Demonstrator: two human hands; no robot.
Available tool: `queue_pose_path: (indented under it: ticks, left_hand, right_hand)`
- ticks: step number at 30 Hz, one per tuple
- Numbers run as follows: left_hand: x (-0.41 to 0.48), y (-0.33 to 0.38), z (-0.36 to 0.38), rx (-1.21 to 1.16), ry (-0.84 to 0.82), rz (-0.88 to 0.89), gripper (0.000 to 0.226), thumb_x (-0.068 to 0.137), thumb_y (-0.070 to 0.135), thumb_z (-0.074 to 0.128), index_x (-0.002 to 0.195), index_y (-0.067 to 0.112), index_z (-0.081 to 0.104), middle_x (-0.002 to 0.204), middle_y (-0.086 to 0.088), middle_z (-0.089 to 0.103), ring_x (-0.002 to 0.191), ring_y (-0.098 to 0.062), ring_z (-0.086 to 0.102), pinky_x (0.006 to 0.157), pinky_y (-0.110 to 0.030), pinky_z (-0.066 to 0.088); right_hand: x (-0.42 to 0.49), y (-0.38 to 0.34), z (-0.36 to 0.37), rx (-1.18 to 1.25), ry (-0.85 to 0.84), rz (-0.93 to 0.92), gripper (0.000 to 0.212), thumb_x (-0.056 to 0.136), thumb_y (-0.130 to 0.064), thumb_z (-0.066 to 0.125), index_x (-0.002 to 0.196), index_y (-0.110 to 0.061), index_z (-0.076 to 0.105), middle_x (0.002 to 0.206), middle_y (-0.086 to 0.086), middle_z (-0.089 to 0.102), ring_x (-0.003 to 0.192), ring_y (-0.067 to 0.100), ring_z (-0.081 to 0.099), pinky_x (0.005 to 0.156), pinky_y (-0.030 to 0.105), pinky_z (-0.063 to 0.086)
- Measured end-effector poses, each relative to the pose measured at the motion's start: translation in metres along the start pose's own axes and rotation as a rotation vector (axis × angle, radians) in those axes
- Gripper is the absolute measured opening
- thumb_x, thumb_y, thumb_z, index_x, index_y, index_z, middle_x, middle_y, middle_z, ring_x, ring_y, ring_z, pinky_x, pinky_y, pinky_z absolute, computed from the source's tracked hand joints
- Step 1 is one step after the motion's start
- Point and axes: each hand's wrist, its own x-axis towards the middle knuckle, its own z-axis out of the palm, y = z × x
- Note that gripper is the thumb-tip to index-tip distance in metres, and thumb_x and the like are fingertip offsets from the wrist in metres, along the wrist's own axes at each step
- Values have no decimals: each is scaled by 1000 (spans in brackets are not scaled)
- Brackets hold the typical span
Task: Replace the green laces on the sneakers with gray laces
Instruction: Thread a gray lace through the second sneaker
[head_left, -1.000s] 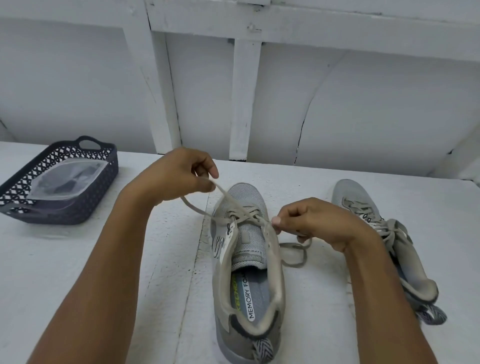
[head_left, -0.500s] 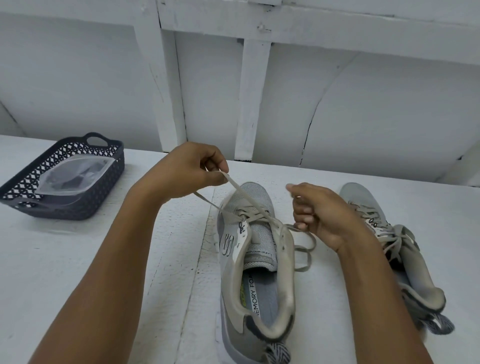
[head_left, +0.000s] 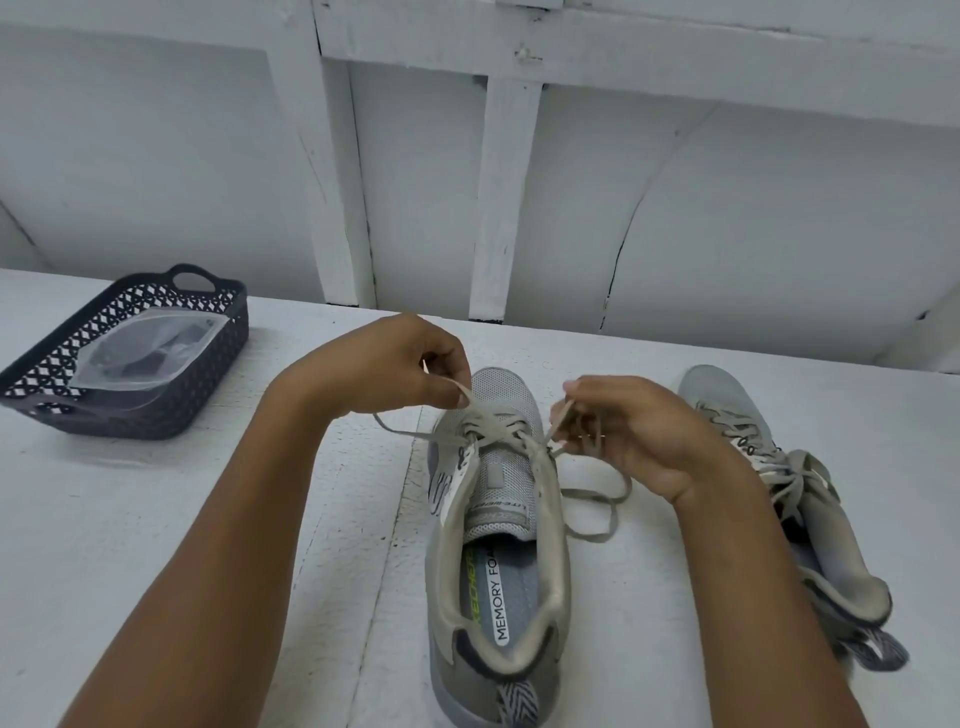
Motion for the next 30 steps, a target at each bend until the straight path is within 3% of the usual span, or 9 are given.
queue_pose_path:
  ticks: [2, 3, 7, 11, 16, 19, 23, 26, 30]
  left_hand:
    - [0, -1, -1, -18, -9, -3, 7, 82, 23, 78, 80, 28, 74, 71, 8, 65, 60, -4, 50, 59, -25, 42]
    - [0, -2, -1, -24, -19, -2, 7, 82, 21, 78, 80, 27, 74, 71, 3, 64, 59, -6, 49, 57, -25, 42]
    - [-1, 2, 1, -80, -90, 7, 9, 82, 15, 78, 84, 24, 74, 74, -8, 66, 61, -11, 52, 59, -28, 42]
    - [-3, 10, 5, -108, -143, 43, 6, 83, 19, 78, 84, 23, 74, 74, -2, 70, 64, -10, 55, 64, -31, 44]
    - [-4, 18, 10, -83, -177, 69, 6, 83, 15, 73, 85, 20, 75, 79, -4, 72, 71, -20, 62, 71, -44, 53]
    - [-4, 19, 12, -83, -195, 66, 7, 83, 12, 72, 85, 19, 75, 74, -2, 70, 64, -9, 57, 65, -31, 47]
    - [-4, 18, 11, -117, -230, 64, 2, 85, 18, 76, 85, 17, 74, 65, 9, 65, 58, -3, 53, 59, -17, 42]
    - [-5, 17, 12, -166, -252, 66, 3, 85, 18, 76, 85, 16, 74, 63, 5, 62, 58, -5, 53, 59, -16, 43]
    - [-2, 18, 17, -227, -254, 64, 5, 87, 12, 73, 83, 14, 73, 62, 4, 65, 59, -7, 56, 62, -20, 47]
  right_hand:
    - [3, -3, 3, 317, 52, 43, 33, 98, -12, 48, 65, -8, 52, 66, 14, 67, 61, 28, 67, 56, 32, 58]
    - [4, -3, 2, 350, 76, 50, 35, 99, -14, 47, 65, -10, 48, 60, 12, 64, 56, 27, 66, 56, 34, 58]
    - [5, 0, 2, 28, 200, 14, 35, 98, -21, 57, 67, -17, 42, 48, -2, 37, 46, 16, 42, 52, 28, 49]
    - [-1, 4, -1, -407, 75, -3, 7, 91, -8, 63, 85, -10, 60, 47, -9, 46, 48, 8, 43, 62, 30, 48]
    - [-12, 2, -7, -586, -106, 11, 13, 87, 2, 66, 85, -10, 71, 65, -3, 53, 61, 11, 50, 56, 16, 43]
    - [-10, 5, -7, -544, -67, -24, 13, 87, -2, 68, 77, -11, 70, 59, -7, 52, 57, 9, 42, 54, 18, 38]
    - [-6, 7, -10, -405, 18, 1, 14, 90, -6, 64, 76, -6, 59, 60, 6, 42, 57, 14, 37, 56, 23, 36]
    - [-3, 7, -12, -43, 84, 24, 18, 88, -7, 58, 71, -8, 53, 63, 6, 41, 57, 14, 41, 55, 25, 44]
    - [-2, 11, -11, 156, 80, 0, 18, 93, -9, 55, 75, -6, 56, 68, 6, 53, 62, 16, 55, 60, 31, 56]
